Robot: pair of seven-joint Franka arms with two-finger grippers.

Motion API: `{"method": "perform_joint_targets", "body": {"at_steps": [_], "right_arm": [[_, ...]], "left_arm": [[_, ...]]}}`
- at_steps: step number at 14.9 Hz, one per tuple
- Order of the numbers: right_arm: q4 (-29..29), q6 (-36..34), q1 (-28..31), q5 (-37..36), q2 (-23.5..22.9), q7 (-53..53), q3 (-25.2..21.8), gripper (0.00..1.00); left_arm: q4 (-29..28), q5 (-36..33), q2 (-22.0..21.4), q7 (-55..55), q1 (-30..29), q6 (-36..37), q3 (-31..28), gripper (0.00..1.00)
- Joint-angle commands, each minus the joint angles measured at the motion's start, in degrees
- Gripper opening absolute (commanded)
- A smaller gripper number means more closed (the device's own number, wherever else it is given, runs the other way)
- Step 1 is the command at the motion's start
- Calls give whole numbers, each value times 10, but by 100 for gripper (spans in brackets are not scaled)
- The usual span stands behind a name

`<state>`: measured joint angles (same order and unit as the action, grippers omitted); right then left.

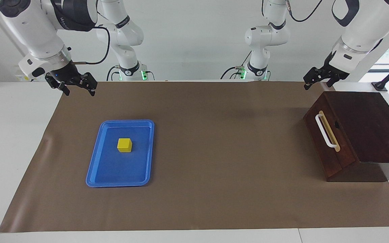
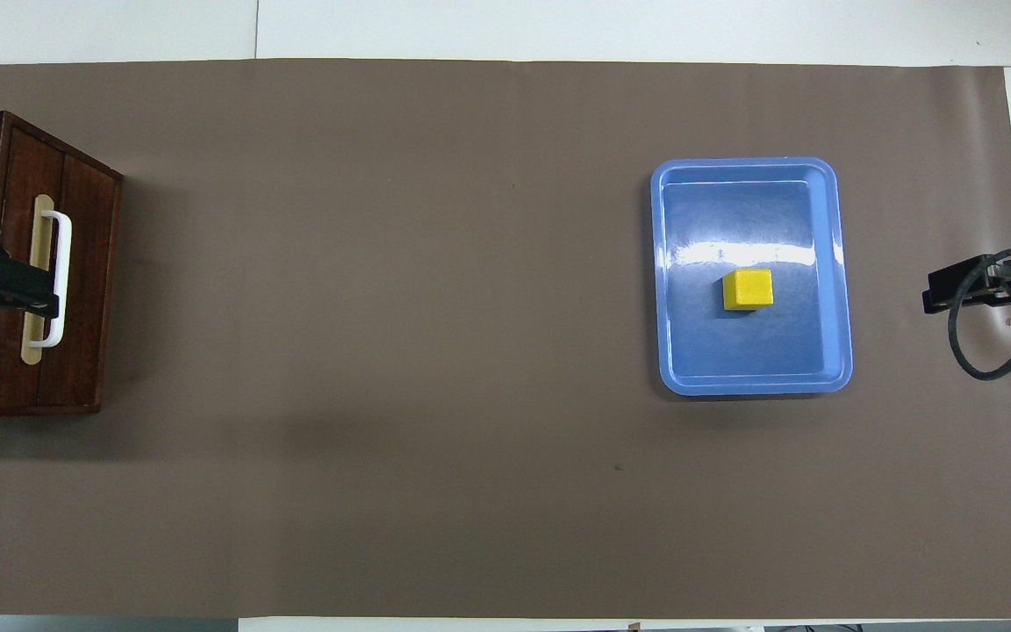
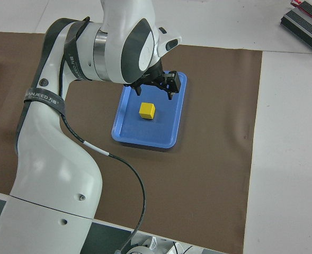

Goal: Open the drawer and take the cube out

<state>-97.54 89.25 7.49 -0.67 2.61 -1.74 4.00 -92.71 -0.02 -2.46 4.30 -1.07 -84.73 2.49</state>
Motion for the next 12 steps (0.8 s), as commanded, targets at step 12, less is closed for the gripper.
{"method": "perform_joint_targets", "body": {"at_steps": [12], "right_arm": [[-1,-3,-1,-2,2,-30,6,100]], "left_arm": [[-7,9,-13,-10,6,-25,8,100]]}}
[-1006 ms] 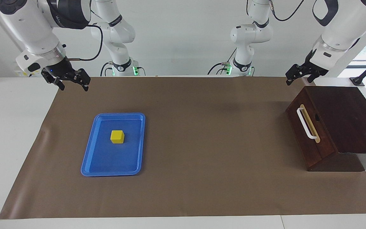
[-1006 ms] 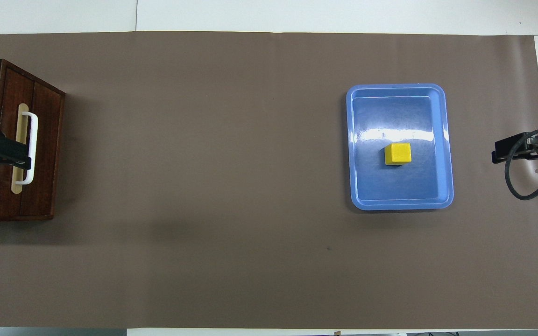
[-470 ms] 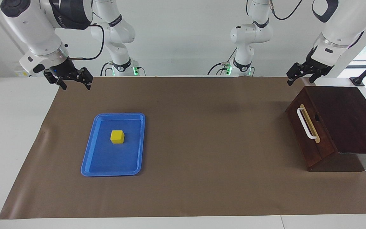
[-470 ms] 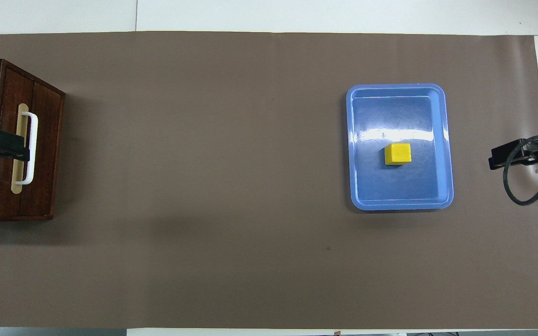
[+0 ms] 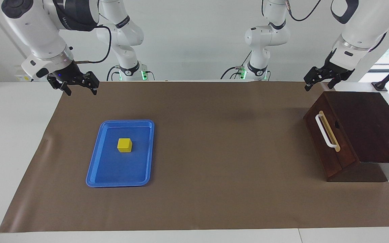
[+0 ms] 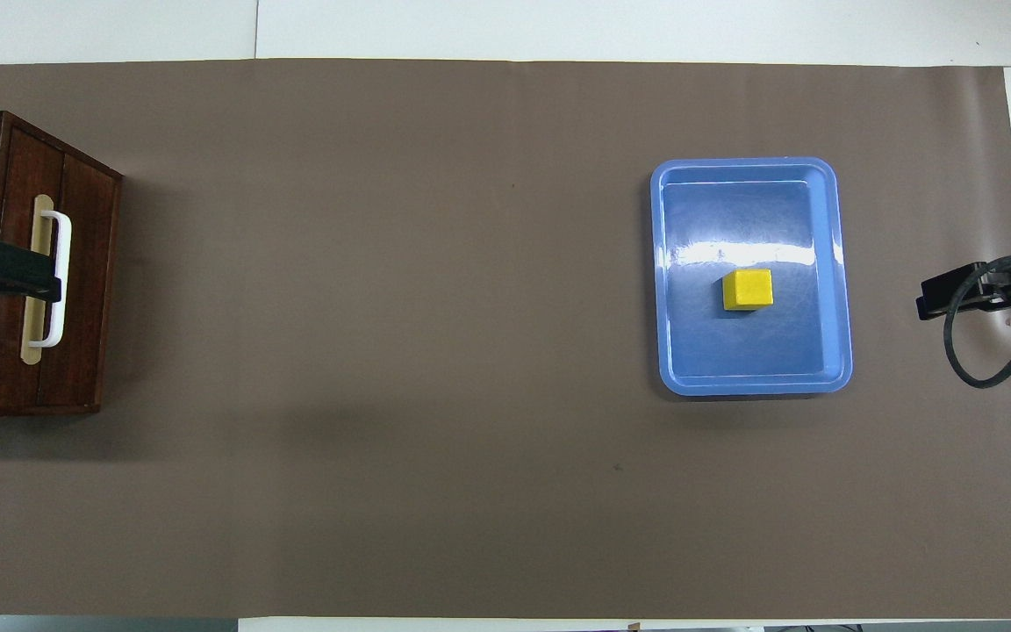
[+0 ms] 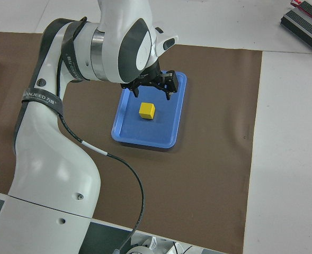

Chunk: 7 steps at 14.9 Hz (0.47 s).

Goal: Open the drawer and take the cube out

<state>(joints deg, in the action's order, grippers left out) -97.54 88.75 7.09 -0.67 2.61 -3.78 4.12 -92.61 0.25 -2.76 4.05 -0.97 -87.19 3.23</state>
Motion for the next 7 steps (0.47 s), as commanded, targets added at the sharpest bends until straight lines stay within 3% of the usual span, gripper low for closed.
{"method": "perform_joint_targets", "body": {"at_steps": [1,7], "right_arm": [[0,2,3,-2,2,-10,4,100],[0,1,3,-2,2,-10,4,100]], "left_arm": [[-8,6,-10,-7,5,2,0,100],[-11,6,-11,-3,5,6,1,100]]}}
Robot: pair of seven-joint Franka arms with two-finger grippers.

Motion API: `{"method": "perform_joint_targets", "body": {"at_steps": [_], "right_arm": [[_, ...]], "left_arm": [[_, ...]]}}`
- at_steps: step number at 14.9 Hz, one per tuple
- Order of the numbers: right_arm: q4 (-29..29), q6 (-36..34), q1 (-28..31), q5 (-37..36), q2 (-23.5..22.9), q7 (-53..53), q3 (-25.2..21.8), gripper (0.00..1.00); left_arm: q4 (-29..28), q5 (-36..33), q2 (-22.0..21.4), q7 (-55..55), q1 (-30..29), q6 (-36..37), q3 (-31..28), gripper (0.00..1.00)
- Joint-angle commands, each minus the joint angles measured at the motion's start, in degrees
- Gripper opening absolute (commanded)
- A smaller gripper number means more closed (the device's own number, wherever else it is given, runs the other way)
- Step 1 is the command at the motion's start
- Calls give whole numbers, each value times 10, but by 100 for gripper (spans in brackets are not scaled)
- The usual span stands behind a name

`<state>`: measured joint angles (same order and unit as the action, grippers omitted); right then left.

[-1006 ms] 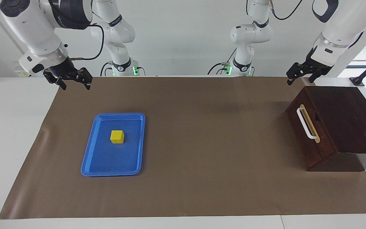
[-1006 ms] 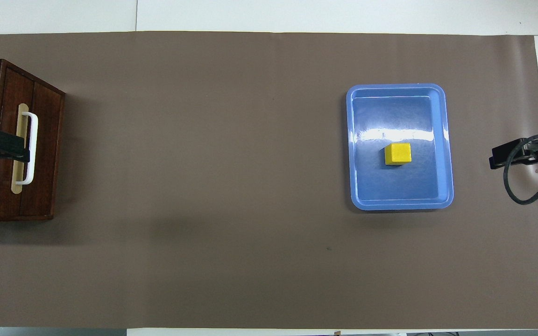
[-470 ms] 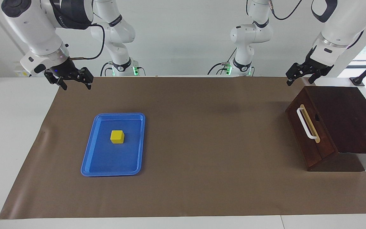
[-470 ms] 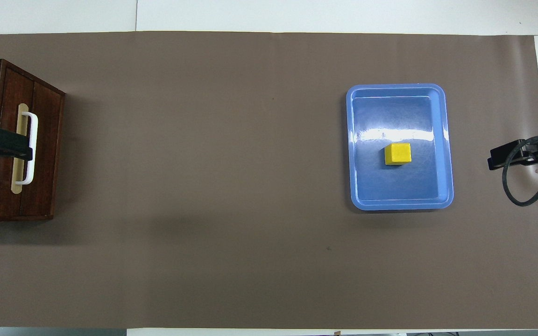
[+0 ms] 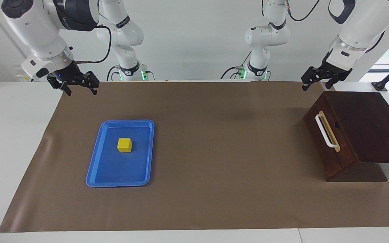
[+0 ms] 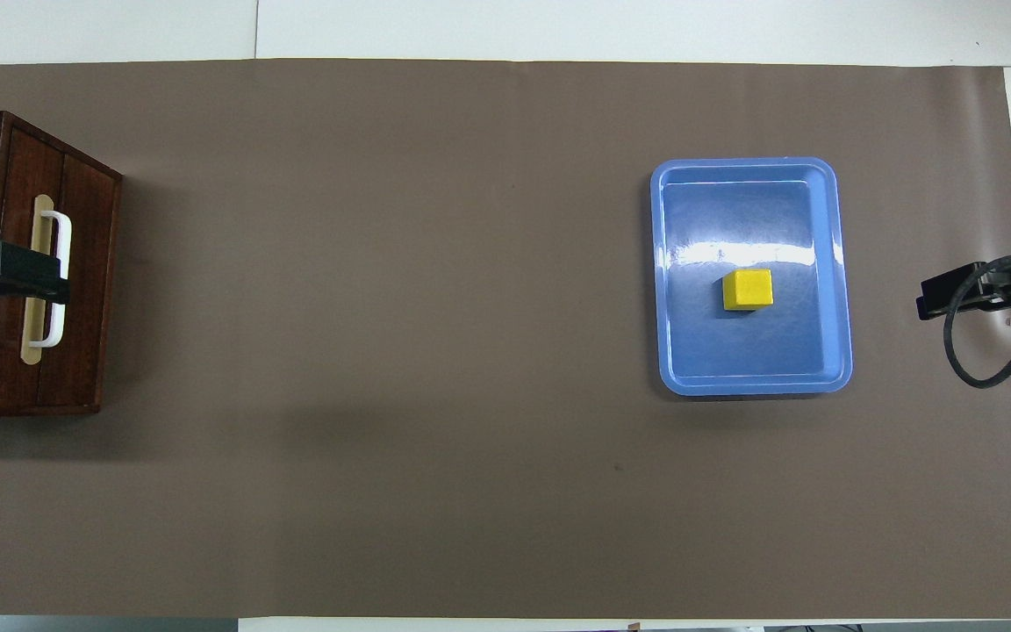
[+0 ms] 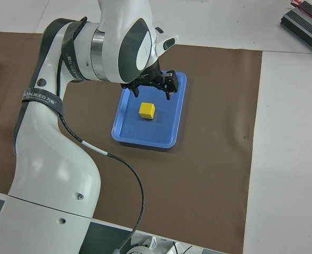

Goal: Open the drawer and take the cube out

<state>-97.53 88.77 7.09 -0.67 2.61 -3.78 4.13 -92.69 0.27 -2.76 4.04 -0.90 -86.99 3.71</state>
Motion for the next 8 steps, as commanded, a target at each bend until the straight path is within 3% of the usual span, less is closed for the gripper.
{"method": "perform_joint_targets", "body": {"at_steps": [1,8], "right_arm": [[0,1,3,-2,2,-10,4,100],[0,1,3,-2,2,-9,4,100]], "left_arm": [[-11,6,-12,-3,5,9,-4,100],[-7,4,-12,-1,6,10,-6,100]]}}
